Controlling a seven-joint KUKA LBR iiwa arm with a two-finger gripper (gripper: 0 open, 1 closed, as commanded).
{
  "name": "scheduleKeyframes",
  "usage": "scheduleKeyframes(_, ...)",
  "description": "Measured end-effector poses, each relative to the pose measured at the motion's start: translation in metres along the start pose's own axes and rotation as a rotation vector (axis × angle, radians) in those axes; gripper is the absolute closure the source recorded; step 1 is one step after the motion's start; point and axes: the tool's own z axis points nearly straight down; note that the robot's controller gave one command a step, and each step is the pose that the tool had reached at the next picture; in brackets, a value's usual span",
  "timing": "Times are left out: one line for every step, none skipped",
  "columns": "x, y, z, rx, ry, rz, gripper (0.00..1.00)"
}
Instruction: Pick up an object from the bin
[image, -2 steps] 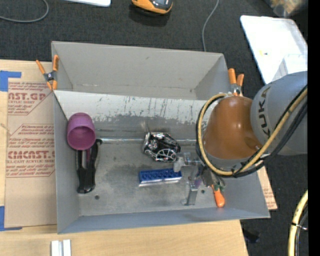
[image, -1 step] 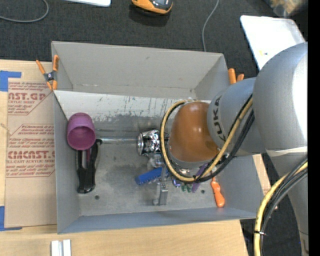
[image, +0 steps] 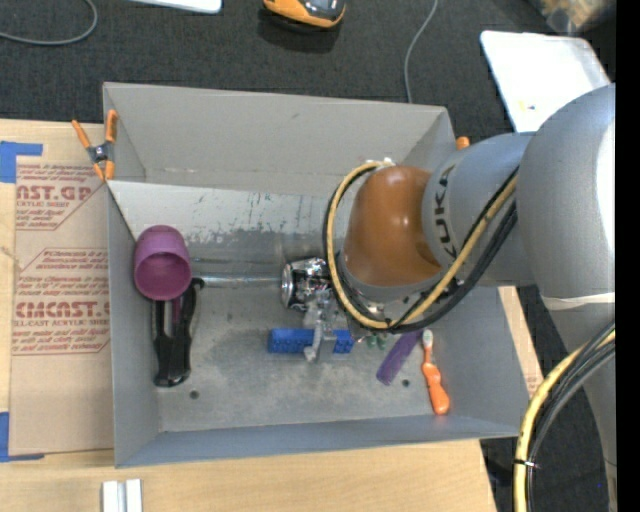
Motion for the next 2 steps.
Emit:
scheduleKeyframes(0.0, 0.0, 0.0, 0.0, 0.0, 0.0, 1.0)
scheduleKeyframes(0.0, -0.012, -0.062, 0.0, 0.006, 0.016, 1.0)
